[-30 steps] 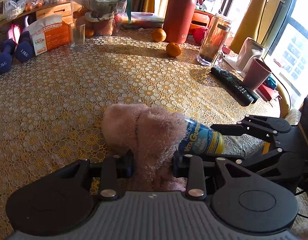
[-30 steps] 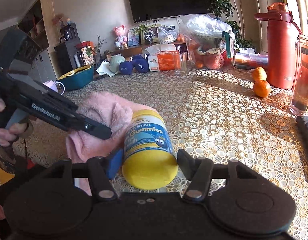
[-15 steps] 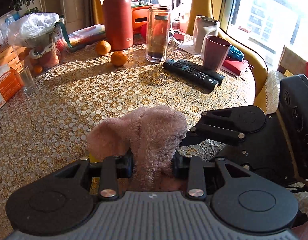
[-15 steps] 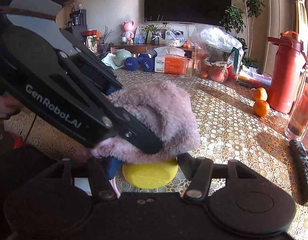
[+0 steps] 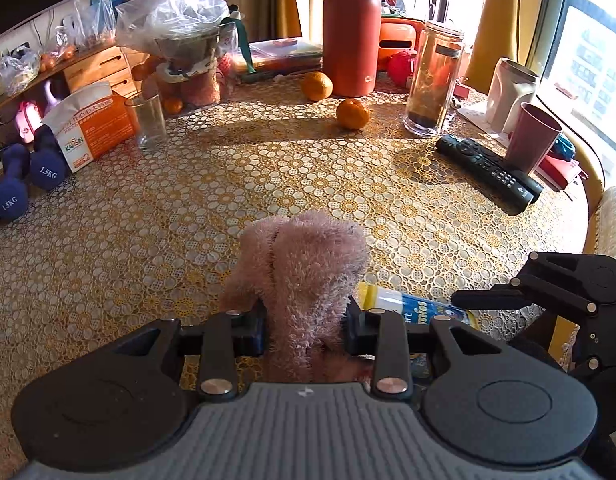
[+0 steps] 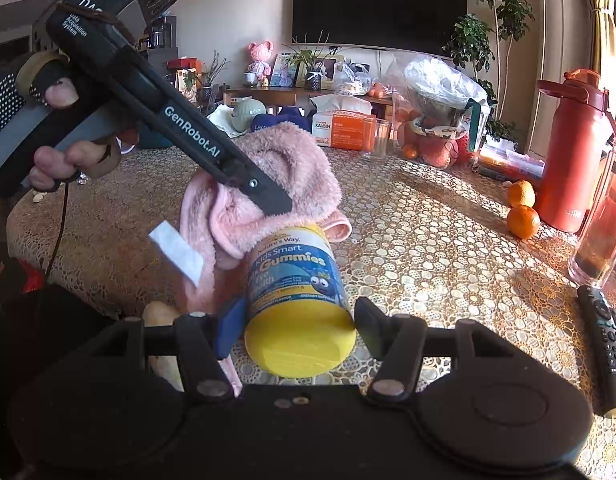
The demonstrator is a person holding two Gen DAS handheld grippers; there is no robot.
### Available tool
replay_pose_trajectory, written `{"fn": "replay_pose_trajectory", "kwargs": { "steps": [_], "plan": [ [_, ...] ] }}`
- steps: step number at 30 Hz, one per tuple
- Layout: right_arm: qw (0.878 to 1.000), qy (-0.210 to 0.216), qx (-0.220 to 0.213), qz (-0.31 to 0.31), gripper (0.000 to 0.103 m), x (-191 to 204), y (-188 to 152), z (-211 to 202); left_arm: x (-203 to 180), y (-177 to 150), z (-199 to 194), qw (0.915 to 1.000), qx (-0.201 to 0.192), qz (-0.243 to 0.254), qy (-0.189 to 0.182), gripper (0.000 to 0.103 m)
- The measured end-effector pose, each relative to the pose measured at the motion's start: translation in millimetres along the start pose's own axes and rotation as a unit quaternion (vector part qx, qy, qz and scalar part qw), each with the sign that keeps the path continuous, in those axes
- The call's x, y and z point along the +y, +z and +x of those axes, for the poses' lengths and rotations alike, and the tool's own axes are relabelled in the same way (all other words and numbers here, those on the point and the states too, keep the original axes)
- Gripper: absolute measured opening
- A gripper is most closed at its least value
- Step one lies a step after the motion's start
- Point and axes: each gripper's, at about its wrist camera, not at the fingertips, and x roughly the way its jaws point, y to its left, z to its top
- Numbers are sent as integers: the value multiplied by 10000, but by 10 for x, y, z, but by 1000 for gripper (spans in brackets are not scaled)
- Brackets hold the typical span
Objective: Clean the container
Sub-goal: 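Keep wiping the jar with the left gripper's towel while the right gripper turns it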
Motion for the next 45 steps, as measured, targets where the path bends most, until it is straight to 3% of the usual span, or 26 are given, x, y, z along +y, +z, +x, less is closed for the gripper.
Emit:
{"fn": "replay_pose_trajectory", "kwargs": {
  "steps": [3, 10, 14, 19, 31, 45],
  "plan": [
    [10000, -23, 7, -54, 60, 14, 5, 1, 9, 23, -58, 10000, -1, -46, 65, 34],
    [9999, -35, 31, -135, 60, 20, 17, 14, -448, 90, -189, 9957, -126, 441, -808, 34],
    [9998, -47, 38, -178, 60, 21, 18, 17, -706, 60, -139, 9915, -32, 758, -1061, 34],
    [9997, -61, 48, -240, 59, 30, 24, 25, -751, 14, -39, 9918, 68, 808, -983, 34],
    [9998, -39, 26, -198, 60, 44, 27, 16, -356, 36, 46, 9976, 63, 362, -582, 34],
    [9959, 342, 150, 824, 69, -122, -38, 115, -53, -106, 8, 9980, 37, -135, -615, 35]
  ]
}}
